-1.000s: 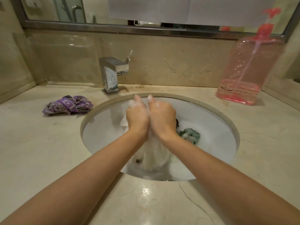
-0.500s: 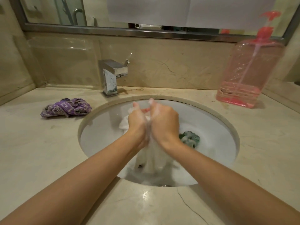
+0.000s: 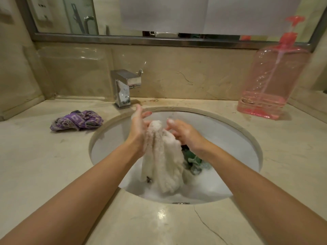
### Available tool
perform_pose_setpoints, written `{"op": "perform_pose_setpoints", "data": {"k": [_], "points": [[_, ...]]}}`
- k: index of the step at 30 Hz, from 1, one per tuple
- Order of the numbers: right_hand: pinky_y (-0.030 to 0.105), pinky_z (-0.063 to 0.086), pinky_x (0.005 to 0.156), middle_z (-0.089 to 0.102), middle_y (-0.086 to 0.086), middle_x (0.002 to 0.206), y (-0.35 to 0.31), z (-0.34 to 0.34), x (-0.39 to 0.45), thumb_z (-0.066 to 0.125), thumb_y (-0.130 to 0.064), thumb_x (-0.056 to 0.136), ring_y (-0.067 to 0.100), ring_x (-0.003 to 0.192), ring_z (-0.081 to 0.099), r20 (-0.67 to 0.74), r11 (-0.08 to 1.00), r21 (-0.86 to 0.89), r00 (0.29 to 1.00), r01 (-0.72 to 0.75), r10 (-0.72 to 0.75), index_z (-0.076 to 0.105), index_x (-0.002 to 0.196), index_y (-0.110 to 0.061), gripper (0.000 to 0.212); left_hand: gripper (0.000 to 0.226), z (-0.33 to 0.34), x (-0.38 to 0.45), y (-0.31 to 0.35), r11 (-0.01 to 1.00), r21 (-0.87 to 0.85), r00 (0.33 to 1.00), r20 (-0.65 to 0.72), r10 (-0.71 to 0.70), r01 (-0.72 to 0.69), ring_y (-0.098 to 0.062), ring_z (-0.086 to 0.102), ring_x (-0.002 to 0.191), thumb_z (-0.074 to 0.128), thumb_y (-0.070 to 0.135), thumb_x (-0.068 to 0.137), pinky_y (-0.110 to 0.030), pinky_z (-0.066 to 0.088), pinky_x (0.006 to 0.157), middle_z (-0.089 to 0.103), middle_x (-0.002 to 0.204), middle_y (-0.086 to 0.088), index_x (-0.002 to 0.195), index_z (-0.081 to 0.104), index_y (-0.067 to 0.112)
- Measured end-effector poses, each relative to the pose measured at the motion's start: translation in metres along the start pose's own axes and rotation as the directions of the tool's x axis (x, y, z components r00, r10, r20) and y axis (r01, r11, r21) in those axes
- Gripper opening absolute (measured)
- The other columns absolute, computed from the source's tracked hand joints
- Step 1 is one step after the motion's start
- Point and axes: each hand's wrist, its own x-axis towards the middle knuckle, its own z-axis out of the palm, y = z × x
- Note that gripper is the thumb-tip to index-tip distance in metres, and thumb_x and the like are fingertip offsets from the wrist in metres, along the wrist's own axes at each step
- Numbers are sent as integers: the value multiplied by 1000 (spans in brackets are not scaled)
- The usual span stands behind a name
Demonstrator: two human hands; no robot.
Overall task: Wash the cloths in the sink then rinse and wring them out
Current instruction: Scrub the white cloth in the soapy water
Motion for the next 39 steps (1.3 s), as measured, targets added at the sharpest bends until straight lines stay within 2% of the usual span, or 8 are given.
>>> {"op": "perform_pose_setpoints", "data": {"k": [3,5,10,14,17,20,25,39], "points": [[29,43,76,65,-6,90,-7,-1,-3,63,-52,86,10,85,60,36,991,-134,999,6,-1,64,94,-17,36,57,-2,-1,1,991,102,993,89,73,-82,-24,68,70,23,55,100,-41,52,75,68,70,-7,132,45,13],[32,47,92,72,-3,99,-7,-5,-5,59,-45,92,11,97,65,36,995,-99,999,-19,22,72,100,-17,32,56,-4,-3,-2,970,219,983,170,68,-106,-16,69,57,19,55,100,-37,49,72,68,56,-1,107,55,14],[43,50,97,70,18,102,-10,-18,-11,47,-43,99,29,99,67,-176,985,146,982,90,-64,67,102,-2,45,90,-9,3,-17,793,603,953,281,-112,-85,-19,56,118,31,92,70,-39,41,103,58,133,0,135,51,32],[34,48,74,60,14,84,-12,-20,-9,40,-41,102,27,80,60,-339,986,117,938,121,-75,58,100,9,54,63,-3,7,-22,803,588,963,258,-78,-93,-12,55,116,27,75,89,-32,46,97,59,125,7,125,53,31],[32,44,73,63,16,90,-7,-22,-7,40,-40,102,31,84,59,-439,997,54,898,54,-25,58,101,3,47,94,3,12,-18,750,658,997,59,47,-74,-26,54,118,19,88,77,-46,39,105,57,129,-1,132,50,19],[31,45,83,64,1,102,-4,-22,-5,43,-34,102,17,98,58,-475,1000,-5,880,23,-23,61,105,-14,27,55,-1,12,-12,783,591,971,2,240,-195,-22,45,116,32,52,101,-37,34,99,47,126,-3,133,42,9],[28,34,57,45,5,67,-24,2,-20,54,-34,96,14,62,41,-524,984,32,841,177,-135,53,75,1,42,16,-3,11,-9,877,375,915,-150,376,-299,-7,49,87,47,32,100,-25,37,76,50,92,11,111,44,19],[32,34,62,51,-3,62,-25,41,-6,48,-23,99,23,67,49,-611,969,-220,759,110,-225,47,60,-22,40,22,19,3,-29,987,157,998,-55,22,-13,-16,51,49,40,5,94,-19,38,44,53,61,-7,79,56,9]]}}
